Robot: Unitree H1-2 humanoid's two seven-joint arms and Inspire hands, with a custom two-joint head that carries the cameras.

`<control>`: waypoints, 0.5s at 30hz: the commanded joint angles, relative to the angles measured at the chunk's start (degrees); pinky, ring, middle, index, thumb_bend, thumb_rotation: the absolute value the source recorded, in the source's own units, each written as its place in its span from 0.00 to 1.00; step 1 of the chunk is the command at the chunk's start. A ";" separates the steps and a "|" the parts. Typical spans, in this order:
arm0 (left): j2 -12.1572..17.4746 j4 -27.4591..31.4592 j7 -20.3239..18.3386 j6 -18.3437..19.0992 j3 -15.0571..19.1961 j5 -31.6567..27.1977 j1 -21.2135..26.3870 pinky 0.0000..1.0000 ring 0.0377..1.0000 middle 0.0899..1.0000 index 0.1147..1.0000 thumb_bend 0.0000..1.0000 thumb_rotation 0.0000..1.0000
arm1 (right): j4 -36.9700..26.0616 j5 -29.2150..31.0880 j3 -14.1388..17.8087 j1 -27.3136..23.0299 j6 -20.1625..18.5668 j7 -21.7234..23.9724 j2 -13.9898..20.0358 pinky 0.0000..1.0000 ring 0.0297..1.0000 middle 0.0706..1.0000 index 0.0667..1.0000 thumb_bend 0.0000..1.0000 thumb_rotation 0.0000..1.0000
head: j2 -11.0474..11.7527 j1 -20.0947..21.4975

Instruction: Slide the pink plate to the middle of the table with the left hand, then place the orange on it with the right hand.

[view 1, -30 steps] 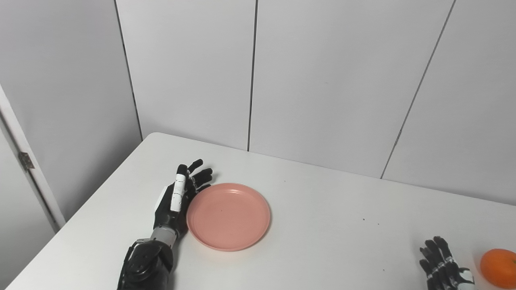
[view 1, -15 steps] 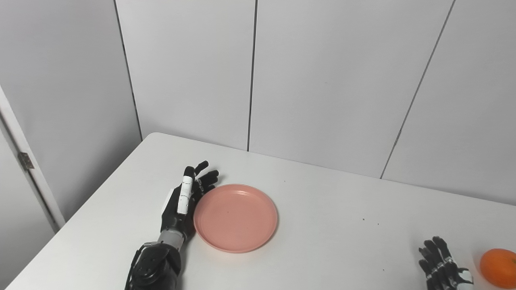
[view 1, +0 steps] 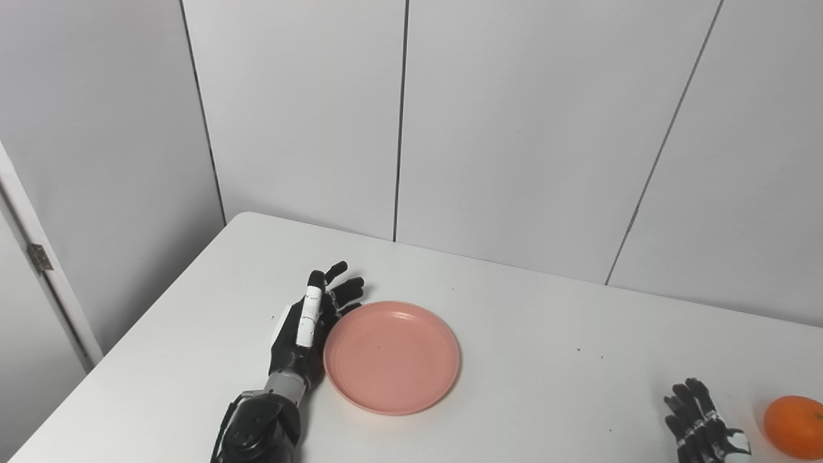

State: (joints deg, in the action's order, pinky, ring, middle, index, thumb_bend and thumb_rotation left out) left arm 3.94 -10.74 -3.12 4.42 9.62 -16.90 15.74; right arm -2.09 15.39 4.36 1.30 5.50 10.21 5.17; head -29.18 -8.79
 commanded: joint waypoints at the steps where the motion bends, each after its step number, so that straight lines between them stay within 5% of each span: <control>1: -0.92 -0.41 0.38 2.75 -0.72 0.15 -0.13 0.76 0.80 0.74 0.82 0.99 0.90 | 3.65 0.38 -0.91 4.19 -1.20 -0.31 -2.09 1.00 0.96 0.94 0.94 0.86 1.00 | -0.09 -0.03; 15: -3.28 0.26 0.83 1.90 -1.60 0.36 0.05 0.85 0.82 0.75 0.83 1.00 0.89 | 2.77 -0.11 -1.16 4.52 -1.15 -0.38 -2.69 1.00 0.96 0.94 0.94 0.87 1.00 | -0.64 1.19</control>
State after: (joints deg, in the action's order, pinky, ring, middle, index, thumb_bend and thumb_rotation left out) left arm 1.80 -10.45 -2.94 4.43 8.57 -16.73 15.78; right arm -2.50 14.82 4.32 1.61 5.43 10.03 4.53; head -29.79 -7.56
